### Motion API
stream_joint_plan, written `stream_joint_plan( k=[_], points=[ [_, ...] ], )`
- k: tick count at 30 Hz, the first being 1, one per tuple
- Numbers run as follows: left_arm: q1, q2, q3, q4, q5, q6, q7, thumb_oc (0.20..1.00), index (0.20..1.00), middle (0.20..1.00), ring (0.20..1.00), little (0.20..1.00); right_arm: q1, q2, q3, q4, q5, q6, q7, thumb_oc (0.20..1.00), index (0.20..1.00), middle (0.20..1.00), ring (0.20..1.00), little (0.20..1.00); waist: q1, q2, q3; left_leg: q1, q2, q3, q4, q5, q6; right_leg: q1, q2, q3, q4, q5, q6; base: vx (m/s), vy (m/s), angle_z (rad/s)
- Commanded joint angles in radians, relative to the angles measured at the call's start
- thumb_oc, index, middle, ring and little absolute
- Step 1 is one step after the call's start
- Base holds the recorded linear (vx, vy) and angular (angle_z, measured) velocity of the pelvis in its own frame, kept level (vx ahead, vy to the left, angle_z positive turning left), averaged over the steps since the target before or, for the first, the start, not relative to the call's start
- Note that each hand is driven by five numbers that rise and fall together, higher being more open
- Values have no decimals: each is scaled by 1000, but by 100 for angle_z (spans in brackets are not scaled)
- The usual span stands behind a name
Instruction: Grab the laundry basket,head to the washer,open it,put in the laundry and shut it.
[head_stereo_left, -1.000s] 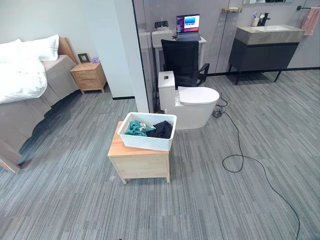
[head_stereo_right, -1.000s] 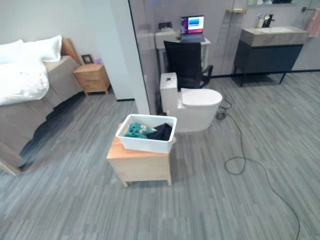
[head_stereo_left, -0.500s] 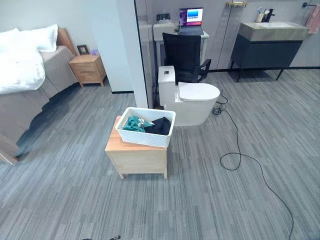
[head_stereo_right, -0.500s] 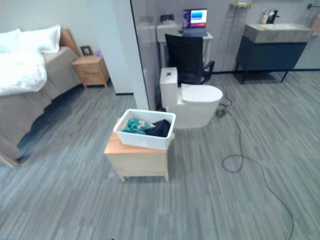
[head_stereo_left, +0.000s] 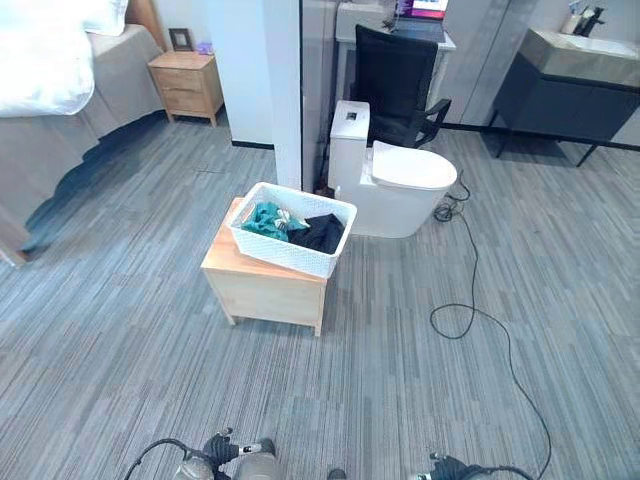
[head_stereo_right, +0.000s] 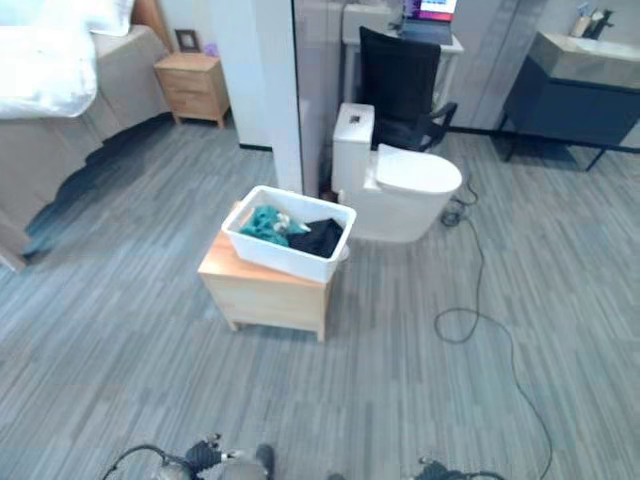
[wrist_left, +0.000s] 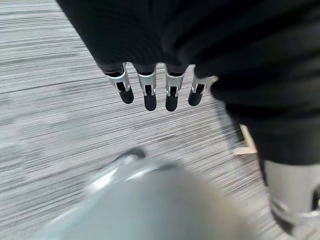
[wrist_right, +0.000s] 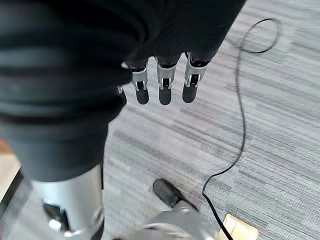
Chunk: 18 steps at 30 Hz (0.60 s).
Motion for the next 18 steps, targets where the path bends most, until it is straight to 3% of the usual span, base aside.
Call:
stream_joint_plan(
  k=[1,2,4,5,6,7,8,10,12,13,15,17,18],
  points=[
    [-34,58,-20,-37,15,-23,3,1000,1000,1000,1000,1000,-60,1,24,-52,20,-8,6,1000,1000,1000,1000,1000,6,-28,-15,-148,-22,-12,49,20,-36,-19,-137,84,256,144,30,285,267,-15],
    [-32,60,-19,-48,6,-24,0,1000,1000,1000,1000,1000,-61,4,28,-59,21,-9,8,1000,1000,1000,1000,1000,1,-18,-8,-116,-22,-19,27,21,-29,-78,-131,81,284,131,17,363,130,-6],
    [-20,63,-7,-76,-13,-33,-1,1000,1000,1000,1000,1000,-44,-4,26,-65,21,-8,6,1000,1000,1000,1000,1000,-22,2,8,-11,-38,-59,-38,-7,-40,-151,-91,63,38,77,-9,612,80,-21],
    [-21,61,-10,-76,-10,-36,2,1000,1000,1000,1000,1000,-42,-7,24,-67,25,-10,4,1000,1000,1000,1000,1000,-36,-2,11,14,-43,-67,-48,-20,-45,-175,-76,84,-50,101,-5,375,-28,-10],
    [-21,61,-10,-76,-10,-36,2,1000,1000,1000,1000,1000,-42,-7,24,-67,25,-10,4,1000,1000,1000,1000,1000,-36,-2,10,12,-42,-67,-49,-18,-45,-175,-75,83,-55,104,-6,431,-85,17],
    [-22,58,-13,-90,0,-40,-3,1000,1000,1000,1000,1000,-33,-13,7,-69,31,-9,2,1000,1000,1000,1000,1000,-56,-14,10,62,-60,-77,-65,-52,-58,-202,-68,123,-230,166,19,448,-78,36],
    [-25,55,-15,-88,1,-41,-4,1000,1000,1000,1000,1000,-30,-16,-1,-64,32,-6,2,1000,1000,1000,1000,1000,-62,-15,12,84,-63,-77,-64,-69,-63,-215,-76,115,-283,199,30,455,-77,45],
    [-25,54,-15,-88,1,-41,-4,1000,1000,1000,1000,1000,-30,-17,-1,-64,32,-6,2,1000,1000,1000,1000,1000,-63,-12,15,87,-61,-78,-63,-72,-64,-208,-73,113,-289,201,30,224,-38,52],
    [-34,38,-29,-68,25,-36,-11,1000,1000,1000,1000,1000,-3,-26,-22,-39,29,-1,3,1000,1000,1000,1000,1000,-83,-21,-5,166,-63,-78,-56,-147,-72,-188,-74,58,-321,208,30,655,-179,58],
    [-35,20,-35,-38,39,-35,-8,1000,1000,1000,1000,1000,15,-32,-35,-22,38,-4,5,1000,1000,1000,1000,1000,-109,-25,-28,175,-49,-84,27,-168,-93,-157,-38,100,-295,199,-2,647,-254,71],
    [-42,14,-35,-40,27,-35,-13,1000,1000,1000,1000,1000,25,-41,-53,4,50,-1,-1,1000,1000,1000,1000,1000,-108,-28,-19,63,-2,-66,333,-116,-127,-118,-18,98,-285,188,-38,342,-219,72],
    [-42,15,-35,-40,27,-35,-14,1000,1000,1000,1000,1000,25,-41,-53,4,50,-1,-1,1000,1000,1000,1000,1000,-111,-30,-24,53,-4,-69,336,-115,-127,-124,-21,95,-286,189,-38,105,-151,41],
    [-44,13,-41,-63,11,-31,-9,1000,1000,1000,1000,1000,19,-53,-50,7,63,-4,-12,1000,1000,1000,1000,1000,-98,-44,-2,-70,58,-62,557,-49,-129,-70,11,86,-308,157,-82,298,-249,-5]
  ],
)
